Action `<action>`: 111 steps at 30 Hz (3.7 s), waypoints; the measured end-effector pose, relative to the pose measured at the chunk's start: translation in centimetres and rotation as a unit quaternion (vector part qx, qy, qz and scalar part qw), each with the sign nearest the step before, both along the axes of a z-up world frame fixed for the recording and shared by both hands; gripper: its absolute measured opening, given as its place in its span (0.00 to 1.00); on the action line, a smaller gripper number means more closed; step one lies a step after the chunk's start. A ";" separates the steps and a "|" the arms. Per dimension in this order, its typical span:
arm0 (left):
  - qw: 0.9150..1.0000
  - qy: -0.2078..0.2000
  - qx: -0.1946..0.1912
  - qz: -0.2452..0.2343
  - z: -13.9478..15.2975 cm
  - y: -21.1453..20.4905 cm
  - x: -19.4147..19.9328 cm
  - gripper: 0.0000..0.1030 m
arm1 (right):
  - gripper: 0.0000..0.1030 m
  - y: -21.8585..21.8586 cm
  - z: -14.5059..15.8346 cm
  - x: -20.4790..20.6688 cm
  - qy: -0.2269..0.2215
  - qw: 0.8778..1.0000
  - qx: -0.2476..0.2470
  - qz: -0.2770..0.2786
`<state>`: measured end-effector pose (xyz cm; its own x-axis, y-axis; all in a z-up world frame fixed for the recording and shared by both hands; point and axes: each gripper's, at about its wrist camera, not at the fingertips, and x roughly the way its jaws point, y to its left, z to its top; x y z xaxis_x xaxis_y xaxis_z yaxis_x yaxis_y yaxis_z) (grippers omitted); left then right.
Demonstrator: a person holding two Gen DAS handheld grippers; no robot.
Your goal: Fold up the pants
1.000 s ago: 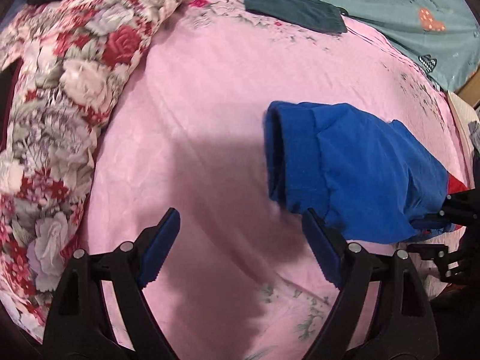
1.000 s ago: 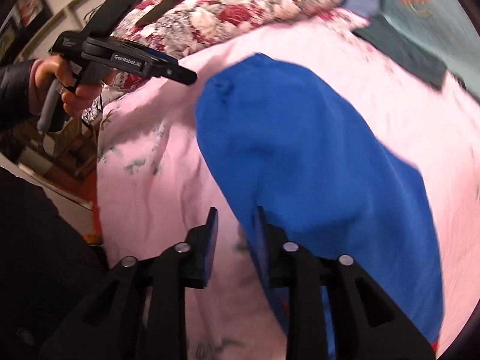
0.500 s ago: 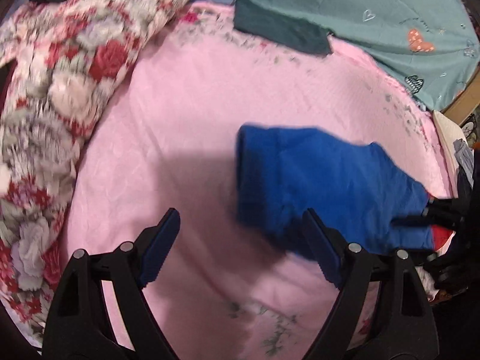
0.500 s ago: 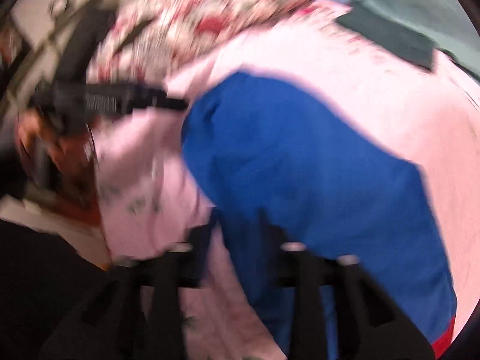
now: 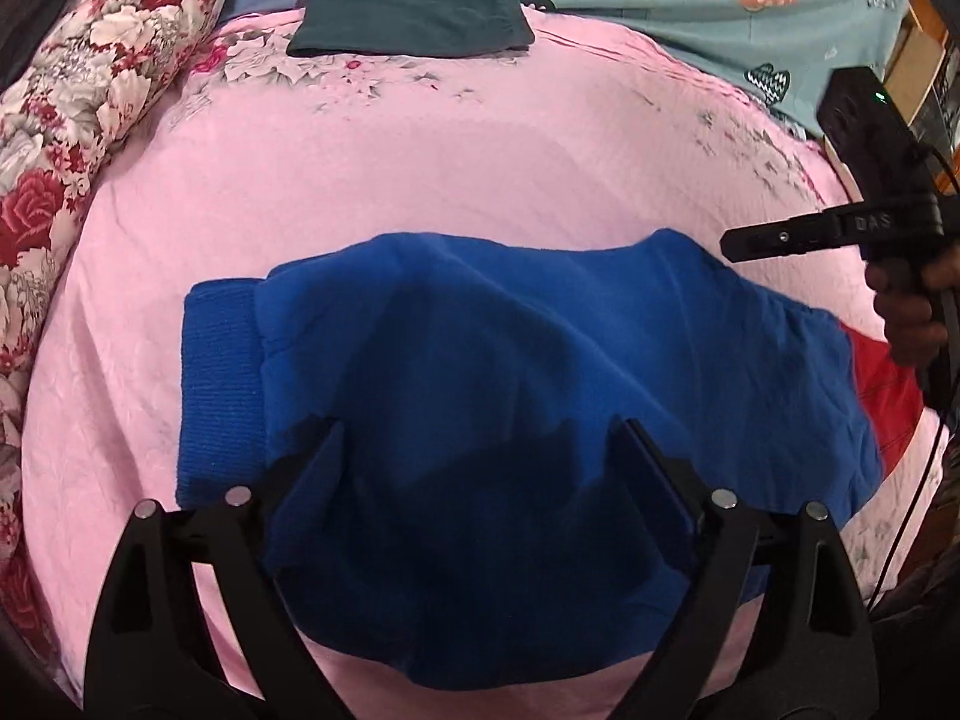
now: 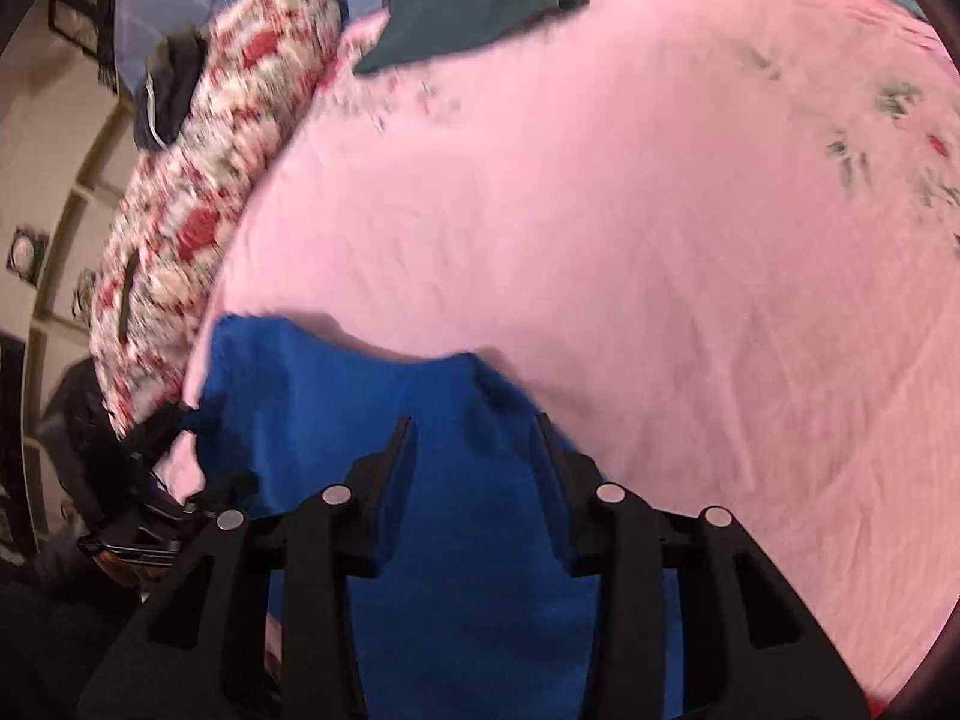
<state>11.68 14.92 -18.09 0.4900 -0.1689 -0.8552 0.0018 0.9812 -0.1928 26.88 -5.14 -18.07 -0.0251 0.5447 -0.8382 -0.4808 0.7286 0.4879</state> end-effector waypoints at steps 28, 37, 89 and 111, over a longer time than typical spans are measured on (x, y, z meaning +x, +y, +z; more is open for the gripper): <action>0.998 0.039 0.053 0.002 0.0 0.1 2.3 0.93 | 0.01 -1.5 -2.9 3.8 0.022 0.993 0.114 0.003; 0.997 0.023 0.066 -0.023 0.6 0.7 2.2 0.93 | 0.04 -2.0 1.8 2.6 -0.041 0.994 0.101 -0.012; 0.987 0.013 0.062 -0.145 4.3 -28.3 -3.7 0.97 | 0.71 -41.6 1.0 -18.9 -0.090 0.907 0.002 -0.412; 0.988 0.036 0.099 -0.112 3.8 -30.7 -4.0 0.97 | 0.21 -40.2 0.2 -16.6 -0.076 0.945 0.120 -0.295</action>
